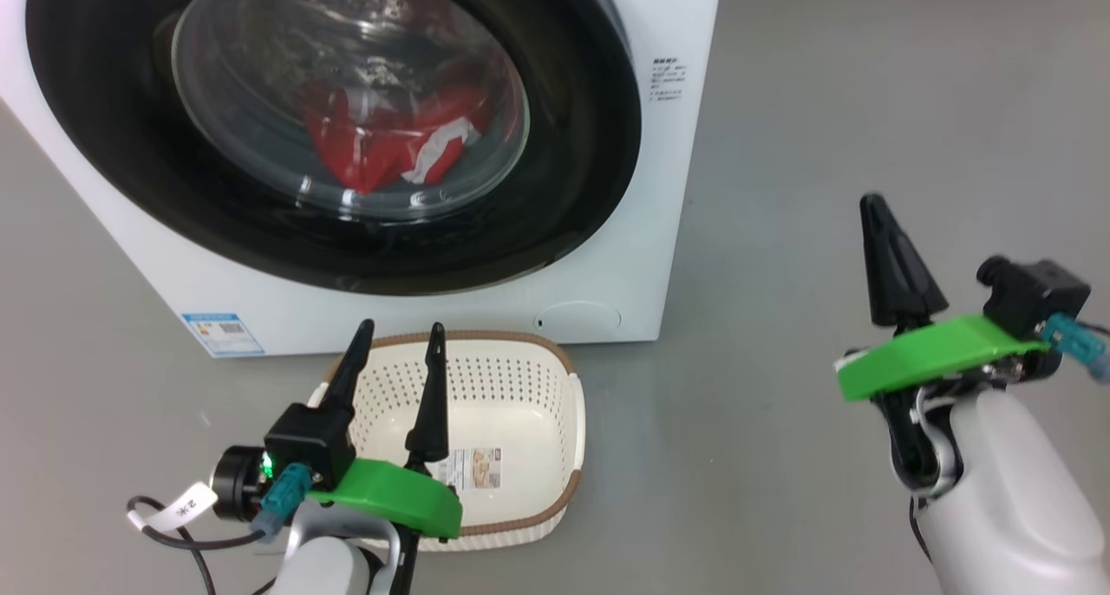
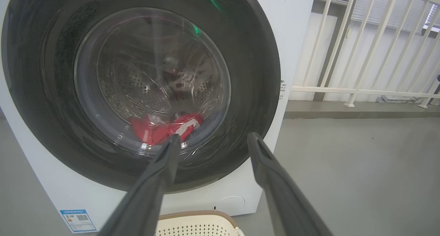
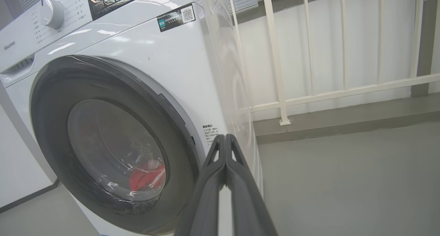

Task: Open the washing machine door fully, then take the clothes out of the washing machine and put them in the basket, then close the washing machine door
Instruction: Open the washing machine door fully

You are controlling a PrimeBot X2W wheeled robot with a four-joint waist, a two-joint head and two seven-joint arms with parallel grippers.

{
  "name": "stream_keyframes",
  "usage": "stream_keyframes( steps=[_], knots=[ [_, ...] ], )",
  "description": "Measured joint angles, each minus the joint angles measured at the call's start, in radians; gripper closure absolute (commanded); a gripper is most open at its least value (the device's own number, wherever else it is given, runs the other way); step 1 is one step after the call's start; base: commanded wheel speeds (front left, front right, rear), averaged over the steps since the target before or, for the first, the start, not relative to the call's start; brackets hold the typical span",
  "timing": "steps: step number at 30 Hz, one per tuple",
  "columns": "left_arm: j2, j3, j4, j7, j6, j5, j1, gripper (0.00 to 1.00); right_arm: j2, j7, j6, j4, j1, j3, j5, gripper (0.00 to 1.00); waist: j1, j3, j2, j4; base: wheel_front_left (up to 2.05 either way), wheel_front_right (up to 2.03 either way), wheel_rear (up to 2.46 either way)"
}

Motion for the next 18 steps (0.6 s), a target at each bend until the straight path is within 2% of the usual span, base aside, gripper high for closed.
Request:
stream_keyframes(
  steps=[11,18],
  knots=[
    [0.001,-0.029,-0.084,0.000,0.002,-0.005,-0.036,0.00,-0.004,0.002,0.000,0.102,-0.205,0.003,0.242,1.00,0.0000,0.103,0.0000,0.041,0.00,0.00,0.00],
    [0.001,-0.052,-0.119,0.000,0.001,-0.005,-0.049,0.00,-0.007,0.084,0.000,0.154,-0.303,0.000,0.378,1.00,0.0000,0.163,0.0000,0.076,0.00,0.00,0.00]
  ],
)
